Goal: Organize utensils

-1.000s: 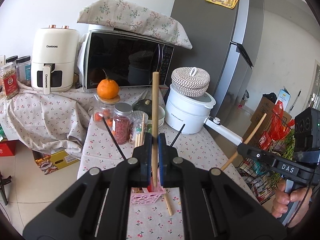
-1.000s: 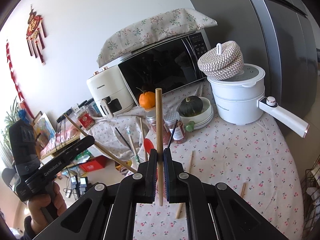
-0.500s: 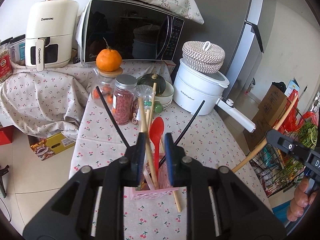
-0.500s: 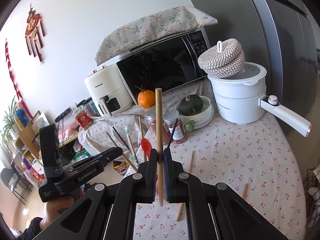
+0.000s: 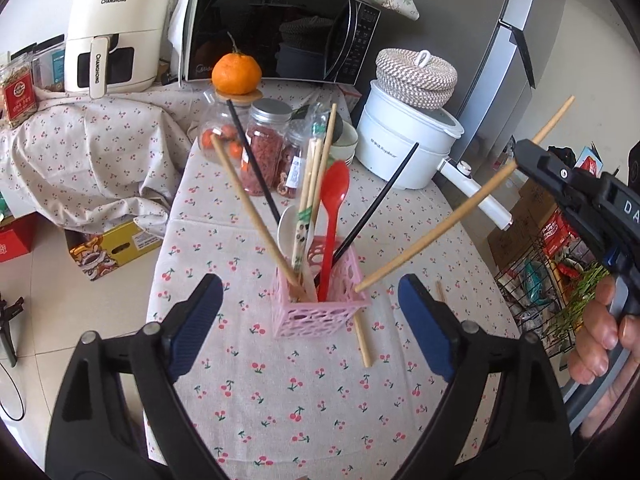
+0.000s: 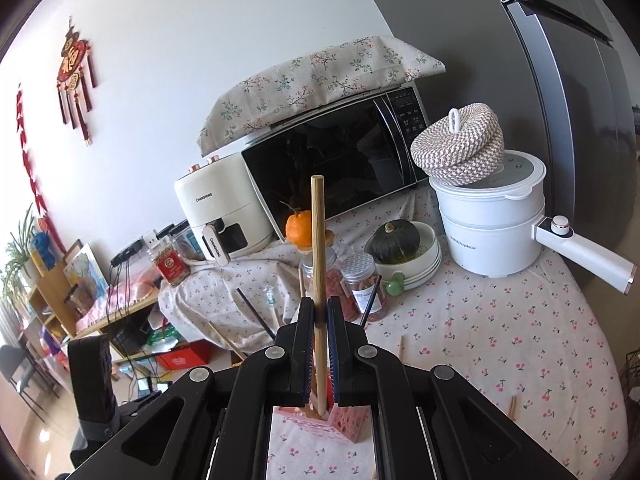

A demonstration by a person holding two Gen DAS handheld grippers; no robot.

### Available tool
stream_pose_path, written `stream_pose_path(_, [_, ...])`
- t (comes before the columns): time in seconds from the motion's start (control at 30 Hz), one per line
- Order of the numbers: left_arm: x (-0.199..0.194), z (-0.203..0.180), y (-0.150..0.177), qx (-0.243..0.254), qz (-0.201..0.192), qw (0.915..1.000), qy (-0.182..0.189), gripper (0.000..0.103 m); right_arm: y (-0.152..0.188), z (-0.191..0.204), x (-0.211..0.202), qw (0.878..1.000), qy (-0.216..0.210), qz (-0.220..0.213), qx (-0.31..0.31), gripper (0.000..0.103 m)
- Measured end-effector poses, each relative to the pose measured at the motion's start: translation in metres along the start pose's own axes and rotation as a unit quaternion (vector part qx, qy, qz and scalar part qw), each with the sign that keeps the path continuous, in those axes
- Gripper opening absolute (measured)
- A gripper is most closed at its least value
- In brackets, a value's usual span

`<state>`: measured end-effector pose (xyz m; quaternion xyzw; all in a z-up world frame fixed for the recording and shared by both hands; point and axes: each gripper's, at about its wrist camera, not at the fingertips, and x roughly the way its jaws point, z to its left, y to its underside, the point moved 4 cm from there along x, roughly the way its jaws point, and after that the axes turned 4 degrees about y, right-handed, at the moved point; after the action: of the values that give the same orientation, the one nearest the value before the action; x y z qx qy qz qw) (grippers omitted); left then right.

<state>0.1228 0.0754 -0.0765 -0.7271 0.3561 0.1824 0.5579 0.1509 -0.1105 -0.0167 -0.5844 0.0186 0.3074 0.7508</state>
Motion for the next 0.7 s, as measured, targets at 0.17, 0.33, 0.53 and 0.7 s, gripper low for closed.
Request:
stream_pose_path(0.17, [-0.002,0.007,0.015,0.010,0.018,0.9997,-0.015,0.091,0.004,0.004,0.013,1.000,0.010,-0.011,-0.017,0.007])
stream_pose_path(0.33, [-0.004,0.015,0.023,0.009,0.029,0.9993,-0.020,0.093,0.010,0.009,0.031,0.999,0.025,-0.002,-0.038,0.007])
stream_pose_path(0.53, [-0.004,0.021,0.026,0.002,0.032,0.9992,-0.021,0.093,0.020,0.019,0.047,0.997,0.039,0.007,-0.064,0.007])
stream_pose_path(0.7, [-0.006,0.021,0.025,-0.002,0.029,0.9994,-0.019,0.093,0.021,0.019,0.047,0.999,0.014,0.012,-0.044,0.042])
